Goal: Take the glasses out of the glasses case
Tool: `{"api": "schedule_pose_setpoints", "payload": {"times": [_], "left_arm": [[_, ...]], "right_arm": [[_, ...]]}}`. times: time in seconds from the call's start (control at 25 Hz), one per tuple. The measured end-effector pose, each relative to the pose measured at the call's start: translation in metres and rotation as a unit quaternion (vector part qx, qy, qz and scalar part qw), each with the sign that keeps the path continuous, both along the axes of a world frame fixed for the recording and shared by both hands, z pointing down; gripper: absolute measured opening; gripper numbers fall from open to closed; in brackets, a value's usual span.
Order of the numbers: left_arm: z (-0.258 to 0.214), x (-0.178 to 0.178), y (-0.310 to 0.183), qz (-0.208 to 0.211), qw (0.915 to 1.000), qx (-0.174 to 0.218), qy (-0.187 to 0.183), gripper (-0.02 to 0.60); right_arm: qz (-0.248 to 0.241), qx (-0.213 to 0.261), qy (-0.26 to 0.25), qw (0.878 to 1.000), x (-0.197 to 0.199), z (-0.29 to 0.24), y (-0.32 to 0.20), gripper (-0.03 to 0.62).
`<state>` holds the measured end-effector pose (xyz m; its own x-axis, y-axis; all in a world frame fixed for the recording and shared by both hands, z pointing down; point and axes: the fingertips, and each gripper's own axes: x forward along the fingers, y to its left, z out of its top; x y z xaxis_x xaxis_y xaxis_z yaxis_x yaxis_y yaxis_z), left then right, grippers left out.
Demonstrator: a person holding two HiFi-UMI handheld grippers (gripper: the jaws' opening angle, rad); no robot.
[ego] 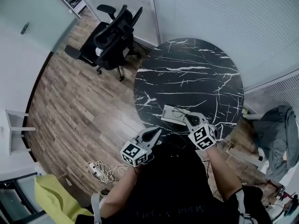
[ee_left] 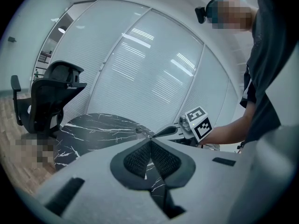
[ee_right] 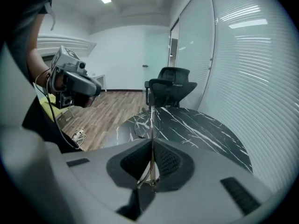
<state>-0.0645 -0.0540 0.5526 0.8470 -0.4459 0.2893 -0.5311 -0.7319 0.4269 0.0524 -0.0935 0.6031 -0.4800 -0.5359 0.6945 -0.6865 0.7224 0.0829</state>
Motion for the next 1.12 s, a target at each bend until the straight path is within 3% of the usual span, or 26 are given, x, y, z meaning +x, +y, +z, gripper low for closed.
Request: {"api": "schedule_pose_setpoints", "payload": {"times": [0.32, 0.6, 0.92, 1.12], "left_arm": [[-0.002, 0.0, -0.002, 0.003, 1.0, 0.005, 0.0, 0.018], [-0.008, 0.0, -0.005, 0.004, 0.9999, 0.009, 0.001, 0.018], [-0.024, 0.0, -0.01, -0.02, 0.9988, 0.001, 0.045, 0.018], [-0.032, 0.002, -0.013, -0.023, 0.9985, 0.008, 0.048, 0.018]], "right_arm": [[0.065, -0.005, -0.071, 0.995, 0.025, -0.026, 0.013, 0.031], [0.097, 0.001, -0.087, 0.991, 0.064, -0.052, 0.038, 0.031], [0.121, 0.019, -0.114, 0.986, 0.081, -0.077, 0.057, 0.032], [0.144, 0.026, -0.142, 0.979, 0.092, -0.088, 0.067, 0.031]]}}
